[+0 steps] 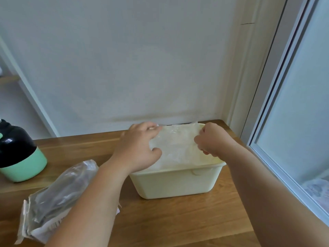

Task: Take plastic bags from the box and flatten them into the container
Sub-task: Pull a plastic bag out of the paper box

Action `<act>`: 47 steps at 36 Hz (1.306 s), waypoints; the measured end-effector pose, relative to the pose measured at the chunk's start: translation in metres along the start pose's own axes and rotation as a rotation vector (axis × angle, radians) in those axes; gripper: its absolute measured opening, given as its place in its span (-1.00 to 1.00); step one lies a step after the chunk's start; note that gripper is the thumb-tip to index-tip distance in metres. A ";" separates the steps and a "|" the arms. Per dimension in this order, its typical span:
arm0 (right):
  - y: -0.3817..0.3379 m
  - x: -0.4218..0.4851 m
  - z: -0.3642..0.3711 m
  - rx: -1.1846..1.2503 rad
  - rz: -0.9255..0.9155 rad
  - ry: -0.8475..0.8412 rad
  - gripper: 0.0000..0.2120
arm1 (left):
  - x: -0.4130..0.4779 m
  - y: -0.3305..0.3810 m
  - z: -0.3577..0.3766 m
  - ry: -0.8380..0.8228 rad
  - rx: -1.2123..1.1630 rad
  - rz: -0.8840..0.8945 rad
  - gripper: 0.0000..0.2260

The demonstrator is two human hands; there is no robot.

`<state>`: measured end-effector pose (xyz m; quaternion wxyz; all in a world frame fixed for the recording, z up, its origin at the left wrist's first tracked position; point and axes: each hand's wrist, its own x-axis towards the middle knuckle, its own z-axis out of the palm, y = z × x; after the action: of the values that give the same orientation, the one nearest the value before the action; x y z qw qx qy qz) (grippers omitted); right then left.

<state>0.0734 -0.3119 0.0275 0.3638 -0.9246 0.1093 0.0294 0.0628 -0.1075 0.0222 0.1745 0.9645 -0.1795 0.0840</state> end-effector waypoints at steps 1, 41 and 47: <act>-0.001 0.000 0.000 0.121 -0.009 -0.013 -0.85 | -0.003 0.005 -0.003 0.067 -0.172 -0.004 -0.41; -0.019 -0.027 0.003 1.228 -0.237 -0.329 -0.92 | -0.013 0.036 -0.007 -0.002 -1.522 -0.330 -0.88; -0.020 -0.026 0.004 1.275 -0.249 -0.298 -0.88 | -0.020 0.025 -0.007 -0.161 -1.407 -0.312 -0.90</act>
<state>0.0528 -0.2905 0.0415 0.8512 -0.5202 -0.0537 0.0440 0.0342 -0.1203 0.0316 0.7500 0.6414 -0.0638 -0.1486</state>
